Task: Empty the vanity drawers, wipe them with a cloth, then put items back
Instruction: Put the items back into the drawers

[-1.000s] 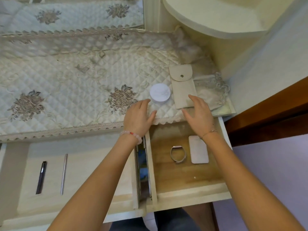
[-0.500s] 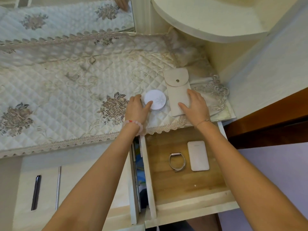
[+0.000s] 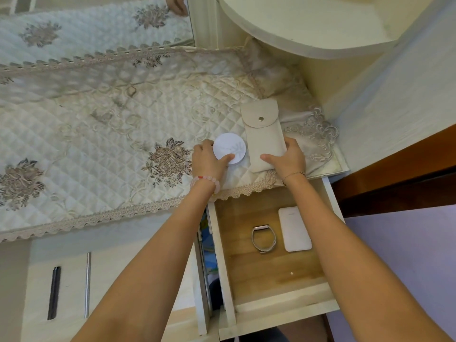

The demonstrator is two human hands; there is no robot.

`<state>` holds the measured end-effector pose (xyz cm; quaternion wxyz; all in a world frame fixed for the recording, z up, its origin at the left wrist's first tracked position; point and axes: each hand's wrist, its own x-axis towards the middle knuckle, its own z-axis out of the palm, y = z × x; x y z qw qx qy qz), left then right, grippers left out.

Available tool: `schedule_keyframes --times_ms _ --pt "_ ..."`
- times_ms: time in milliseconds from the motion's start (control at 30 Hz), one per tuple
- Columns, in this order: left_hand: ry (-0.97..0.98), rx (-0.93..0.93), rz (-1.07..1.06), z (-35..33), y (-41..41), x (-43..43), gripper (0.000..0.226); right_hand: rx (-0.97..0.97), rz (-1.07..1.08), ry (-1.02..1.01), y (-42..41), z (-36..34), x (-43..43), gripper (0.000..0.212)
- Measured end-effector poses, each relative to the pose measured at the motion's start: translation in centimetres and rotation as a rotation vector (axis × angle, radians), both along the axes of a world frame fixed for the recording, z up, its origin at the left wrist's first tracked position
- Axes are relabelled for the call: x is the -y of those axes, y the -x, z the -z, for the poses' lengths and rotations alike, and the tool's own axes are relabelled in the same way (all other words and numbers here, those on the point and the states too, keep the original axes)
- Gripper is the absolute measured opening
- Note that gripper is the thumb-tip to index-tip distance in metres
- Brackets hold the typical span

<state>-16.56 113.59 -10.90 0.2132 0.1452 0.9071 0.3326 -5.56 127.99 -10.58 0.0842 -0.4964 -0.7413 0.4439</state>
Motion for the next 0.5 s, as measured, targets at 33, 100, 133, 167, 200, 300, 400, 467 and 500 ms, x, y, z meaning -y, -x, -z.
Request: schedule_keyframes --times_ms 33,100,133,167,200,300,400,467,500 --pt "0.001 0.006 0.001 -0.1 -0.1 -0.1 0.063 -0.015 0.018 0.011 -0.1 -0.1 0.2 0.070" --pt "-0.005 0.021 0.003 -0.4 -0.1 -0.3 0.064 -0.025 0.041 0.038 -0.4 -0.1 0.4 0.064" --pt "-0.012 0.035 -0.002 -0.5 -0.1 -0.4 0.065 -0.019 0.045 0.048 -0.5 -0.1 0.5 0.061" --pt "-0.020 0.051 -0.013 -0.7 -0.1 -0.4 0.066 -0.015 0.047 0.056 -0.7 -0.2 0.5 0.060" --pt "-0.029 0.067 -0.028 -0.8 -0.2 -0.4 0.067 -0.022 0.051 0.069 -0.8 -0.2 0.5 0.058" --pt "-0.089 0.105 -0.067 -1.3 -0.8 -0.2 0.064 -0.070 0.071 0.132 -1.3 -0.5 0.6 0.052" --pt "-0.209 0.151 -0.121 -1.5 -1.8 0.4 0.053 -0.150 0.099 0.232 -2.0 -0.9 0.9 0.044" --pt "-0.259 0.189 -0.169 -1.8 -2.2 1.1 0.050 -0.207 0.129 0.301 -2.4 -1.1 1.4 0.039" --pt "-0.279 0.206 -0.194 -1.9 -2.3 1.6 0.051 -0.229 0.140 0.326 -2.7 -1.2 1.7 0.036"
